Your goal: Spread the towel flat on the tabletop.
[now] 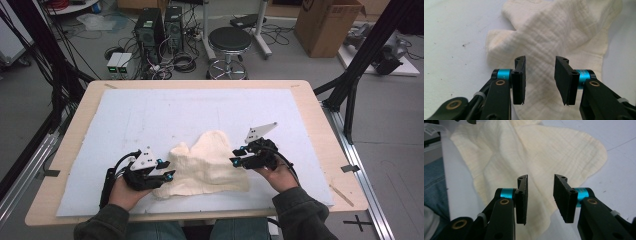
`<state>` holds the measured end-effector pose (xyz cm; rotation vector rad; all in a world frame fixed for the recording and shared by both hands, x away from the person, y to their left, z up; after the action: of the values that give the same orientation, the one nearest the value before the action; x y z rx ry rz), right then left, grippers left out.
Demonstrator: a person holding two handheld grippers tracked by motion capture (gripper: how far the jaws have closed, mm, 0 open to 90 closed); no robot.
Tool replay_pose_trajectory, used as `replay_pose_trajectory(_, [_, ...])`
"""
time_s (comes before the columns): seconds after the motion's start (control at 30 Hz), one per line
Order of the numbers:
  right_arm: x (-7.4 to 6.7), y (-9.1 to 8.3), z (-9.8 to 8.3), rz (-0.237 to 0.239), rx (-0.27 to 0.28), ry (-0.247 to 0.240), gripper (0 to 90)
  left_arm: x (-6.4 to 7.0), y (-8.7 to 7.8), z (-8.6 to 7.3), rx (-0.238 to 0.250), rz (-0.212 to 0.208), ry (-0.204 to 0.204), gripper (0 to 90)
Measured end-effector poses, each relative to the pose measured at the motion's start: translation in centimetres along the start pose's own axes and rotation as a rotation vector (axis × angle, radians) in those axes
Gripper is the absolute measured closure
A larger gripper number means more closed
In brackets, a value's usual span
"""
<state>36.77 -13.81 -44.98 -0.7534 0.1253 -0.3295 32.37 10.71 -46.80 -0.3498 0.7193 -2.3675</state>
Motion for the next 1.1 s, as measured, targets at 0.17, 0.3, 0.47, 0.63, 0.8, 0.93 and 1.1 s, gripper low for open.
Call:
replay_pose_trajectory(0.17, [1.3,1.2,0.3,-0.019,-0.007,0.025,64.8,-0.4,0.1,0.0,0.012,0.003,-0.012,60.8])
replay_pose_trajectory(0.3, [2.8,1.9,1.3,-0.045,0.009,0.029,64.6,-0.8,-0.1,0.3,0.038,0.008,-0.034,60.7])
replay_pose_trajectory(0.47, [4.9,2.8,3.0,-0.078,0.029,0.045,62.9,-1.3,-0.2,0.6,0.055,0.012,-0.045,60.1])
replay_pose_trajectory(0.63, [6.8,4.6,3.0,-0.122,0.006,0.081,61.9,-1.8,-0.4,1.1,0.081,0.02,-0.057,59.0])
replay_pose_trajectory(0.8, [7.8,6.8,2.1,-0.138,-0.04,0.109,61.9,-2.1,-0.5,1.2,0.086,0.019,-0.068,57.9])
replay_pose_trajectory(0.93, [8.1,7.7,1.6,-0.145,-0.068,0.117,61.9,-2.3,-0.5,1.2,0.085,0.022,-0.072,57.4])
replay_pose_trajectory(1.1, [8.4,8.4,1.0,-0.157,-0.099,0.121,70.4,-2.5,-0.4,1.2,0.084,0.024,-0.077,56.9])
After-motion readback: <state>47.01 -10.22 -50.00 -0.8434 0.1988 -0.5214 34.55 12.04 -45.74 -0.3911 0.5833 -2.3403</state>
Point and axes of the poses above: each handheld gripper's, and its own axes: y roughly forward along the jaws, z roughly out of its top, x roughly to its right, the point moved 9 cm from there along y, roughly forward along the jaws, and after that the axes turned 7 degrees about -y, right-handed, at the moved point
